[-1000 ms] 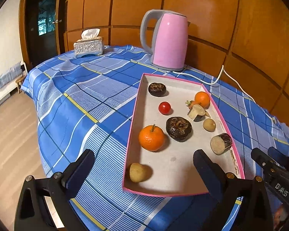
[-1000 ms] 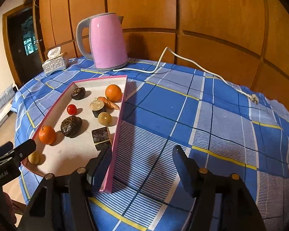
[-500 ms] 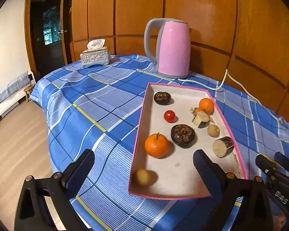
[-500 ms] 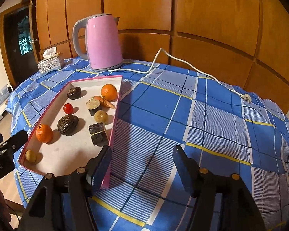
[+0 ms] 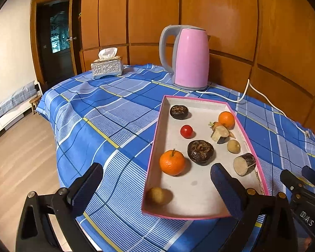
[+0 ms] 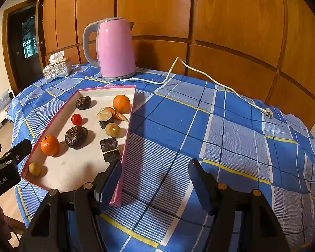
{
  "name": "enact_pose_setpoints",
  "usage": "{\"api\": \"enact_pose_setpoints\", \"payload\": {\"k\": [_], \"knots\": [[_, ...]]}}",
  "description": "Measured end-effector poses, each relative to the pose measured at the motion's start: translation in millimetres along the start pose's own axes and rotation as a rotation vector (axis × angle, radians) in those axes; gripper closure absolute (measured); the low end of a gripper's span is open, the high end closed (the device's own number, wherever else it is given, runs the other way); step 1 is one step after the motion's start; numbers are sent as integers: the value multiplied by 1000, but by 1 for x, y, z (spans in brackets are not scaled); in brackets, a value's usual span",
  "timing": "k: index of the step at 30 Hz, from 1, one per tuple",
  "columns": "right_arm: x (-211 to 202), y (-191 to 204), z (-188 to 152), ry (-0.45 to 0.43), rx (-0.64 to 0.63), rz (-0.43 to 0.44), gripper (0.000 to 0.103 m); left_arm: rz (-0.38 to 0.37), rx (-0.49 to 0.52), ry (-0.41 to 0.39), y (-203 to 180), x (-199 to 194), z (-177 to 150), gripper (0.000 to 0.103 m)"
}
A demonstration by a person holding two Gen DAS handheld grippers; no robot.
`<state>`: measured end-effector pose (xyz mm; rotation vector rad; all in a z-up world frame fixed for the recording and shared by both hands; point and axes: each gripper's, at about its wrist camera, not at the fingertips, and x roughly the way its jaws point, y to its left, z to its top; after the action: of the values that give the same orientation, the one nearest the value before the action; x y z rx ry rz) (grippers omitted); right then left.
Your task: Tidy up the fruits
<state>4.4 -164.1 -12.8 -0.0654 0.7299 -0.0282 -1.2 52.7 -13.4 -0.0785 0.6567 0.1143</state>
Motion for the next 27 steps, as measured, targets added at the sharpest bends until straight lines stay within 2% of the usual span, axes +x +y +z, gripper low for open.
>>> {"api": "enact_pose_setpoints", "payload": {"k": [27], "knots": [[1,1,0,2,-4,-1,36,-12,-9,14,0,2,-1,0]]}}
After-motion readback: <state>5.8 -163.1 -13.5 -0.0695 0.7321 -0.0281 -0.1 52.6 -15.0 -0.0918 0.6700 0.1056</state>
